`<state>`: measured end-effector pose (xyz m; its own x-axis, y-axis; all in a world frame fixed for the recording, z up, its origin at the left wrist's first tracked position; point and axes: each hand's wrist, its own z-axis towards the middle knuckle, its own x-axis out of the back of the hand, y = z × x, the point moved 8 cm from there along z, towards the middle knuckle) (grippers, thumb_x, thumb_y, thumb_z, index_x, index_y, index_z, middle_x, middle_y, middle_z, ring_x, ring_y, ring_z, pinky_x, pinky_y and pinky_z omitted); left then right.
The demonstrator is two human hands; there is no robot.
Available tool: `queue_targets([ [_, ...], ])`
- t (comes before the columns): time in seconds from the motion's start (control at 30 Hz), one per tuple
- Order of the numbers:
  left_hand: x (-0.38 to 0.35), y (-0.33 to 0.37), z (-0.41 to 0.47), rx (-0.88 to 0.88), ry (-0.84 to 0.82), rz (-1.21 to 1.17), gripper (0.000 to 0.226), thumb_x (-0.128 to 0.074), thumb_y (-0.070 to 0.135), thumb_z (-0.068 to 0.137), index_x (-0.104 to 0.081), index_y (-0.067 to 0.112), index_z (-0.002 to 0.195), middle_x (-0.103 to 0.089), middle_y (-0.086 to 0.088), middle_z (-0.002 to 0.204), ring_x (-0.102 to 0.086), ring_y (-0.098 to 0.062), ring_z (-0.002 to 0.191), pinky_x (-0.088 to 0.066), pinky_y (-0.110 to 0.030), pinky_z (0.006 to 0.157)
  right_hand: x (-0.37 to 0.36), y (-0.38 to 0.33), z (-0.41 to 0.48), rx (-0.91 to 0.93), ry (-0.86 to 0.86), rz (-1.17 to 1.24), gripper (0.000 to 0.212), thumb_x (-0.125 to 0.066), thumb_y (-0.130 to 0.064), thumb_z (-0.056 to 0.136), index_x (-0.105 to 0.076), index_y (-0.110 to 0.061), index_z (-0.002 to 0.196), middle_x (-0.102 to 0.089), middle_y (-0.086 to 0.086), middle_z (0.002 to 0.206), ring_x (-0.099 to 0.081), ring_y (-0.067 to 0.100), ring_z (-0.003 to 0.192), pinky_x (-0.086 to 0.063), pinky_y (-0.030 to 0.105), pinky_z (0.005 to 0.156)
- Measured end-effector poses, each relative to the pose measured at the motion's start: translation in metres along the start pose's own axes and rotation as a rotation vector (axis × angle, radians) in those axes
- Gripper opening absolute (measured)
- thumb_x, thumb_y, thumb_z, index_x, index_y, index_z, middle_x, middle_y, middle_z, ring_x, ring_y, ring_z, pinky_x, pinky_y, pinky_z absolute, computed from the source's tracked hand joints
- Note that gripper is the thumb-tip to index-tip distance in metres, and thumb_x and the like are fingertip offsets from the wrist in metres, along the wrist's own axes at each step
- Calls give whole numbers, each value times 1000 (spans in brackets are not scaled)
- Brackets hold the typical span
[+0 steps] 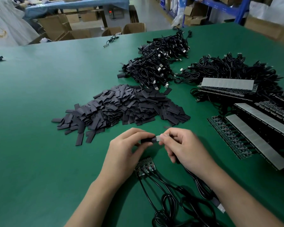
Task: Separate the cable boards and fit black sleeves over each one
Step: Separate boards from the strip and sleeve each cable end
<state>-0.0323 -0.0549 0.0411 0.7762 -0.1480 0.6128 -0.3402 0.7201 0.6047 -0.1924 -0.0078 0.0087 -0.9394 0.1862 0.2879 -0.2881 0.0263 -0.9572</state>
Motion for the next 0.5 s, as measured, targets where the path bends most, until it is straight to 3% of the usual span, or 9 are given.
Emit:
queue_targets([
  [0.13, 0, 10, 0, -92, 4, 123, 17, -74, 22, 92, -76, 20, 108, -70, 12, 103, -67, -7, 90, -57, -33, 77, -1, 0, -1, -2, 5, -38, 26, -60, -28, 103, -69, -23, 79, -58, -2, 55, -55, 14, 46, -46, 28, 53],
  [0.37, 4, 12, 0, -85, 37, 132, 17, -76, 23, 92, -77, 20, 109, -70, 12, 104, -69, -9, 90, -58, -35, 75, -3, -6, -3, 30, -37, -78, 26, -54, -35, 104, -68, -32, 83, -67, -1, 67, -67, 13, 58, -50, 21, 57],
  [0.5, 7, 12, -1, -75, 55, 142, 16, -73, 28, 93, -78, 25, 108, -69, 16, 104, -68, -6, 91, -58, -33, 75, 5, -3, 1, -12, -50, 85, 23, -51, -33, 97, -66, -22, 83, -71, 6, 74, -71, 22, 67, -52, 34, 64],
])
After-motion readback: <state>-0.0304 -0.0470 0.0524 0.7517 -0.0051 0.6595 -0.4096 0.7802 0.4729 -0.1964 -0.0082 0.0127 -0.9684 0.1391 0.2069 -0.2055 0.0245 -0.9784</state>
